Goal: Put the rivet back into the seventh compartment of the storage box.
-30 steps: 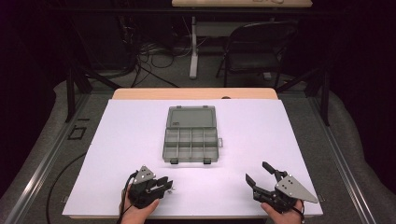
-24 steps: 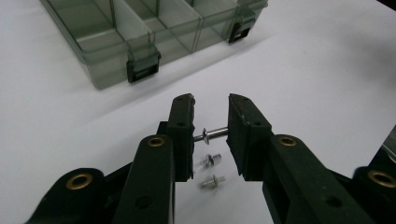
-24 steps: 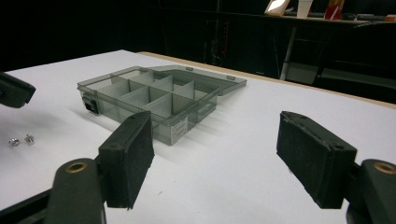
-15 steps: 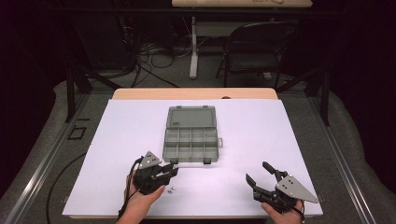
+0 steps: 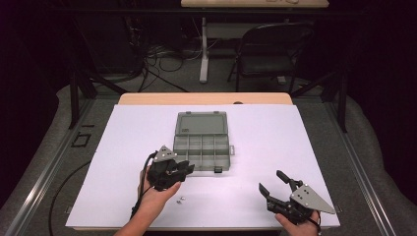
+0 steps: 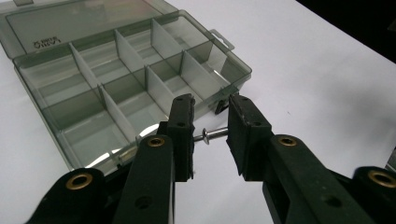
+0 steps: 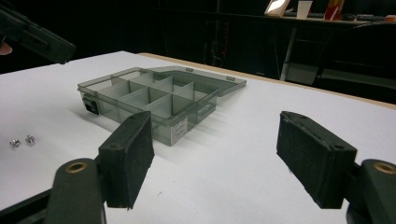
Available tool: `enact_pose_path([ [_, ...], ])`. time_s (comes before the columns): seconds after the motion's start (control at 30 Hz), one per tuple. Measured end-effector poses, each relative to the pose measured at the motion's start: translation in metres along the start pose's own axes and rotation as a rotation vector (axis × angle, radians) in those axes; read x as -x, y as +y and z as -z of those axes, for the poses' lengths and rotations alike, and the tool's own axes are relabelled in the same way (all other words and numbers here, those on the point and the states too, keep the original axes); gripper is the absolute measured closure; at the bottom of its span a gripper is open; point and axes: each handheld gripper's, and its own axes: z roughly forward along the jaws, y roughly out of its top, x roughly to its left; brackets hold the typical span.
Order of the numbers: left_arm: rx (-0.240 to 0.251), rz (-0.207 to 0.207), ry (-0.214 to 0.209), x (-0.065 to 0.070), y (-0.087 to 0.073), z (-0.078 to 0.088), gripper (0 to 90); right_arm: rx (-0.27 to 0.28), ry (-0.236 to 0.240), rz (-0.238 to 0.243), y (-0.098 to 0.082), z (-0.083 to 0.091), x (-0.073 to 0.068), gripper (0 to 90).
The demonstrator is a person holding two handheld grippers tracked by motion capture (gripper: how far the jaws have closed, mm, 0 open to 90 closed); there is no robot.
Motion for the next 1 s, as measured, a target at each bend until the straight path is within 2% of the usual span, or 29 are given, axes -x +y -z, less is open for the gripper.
enact_pose_path([
  [0.17,-0.001,-0.012,0.005,0.001,0.012,-0.006,71.3,-0.001,0.000,-0.002,0.000,0.000,0.000,26.7],
  [0.43,-0.012,-0.005,0.003,0.002,0.024,-0.022,71.4,-0.003,0.001,-0.002,0.000,0.000,0.000,26.7],
  [1.0,-0.027,0.018,0.018,-0.006,0.033,-0.050,71.4,0.003,0.006,-0.003,-0.001,-0.001,0.001,26.7],
])
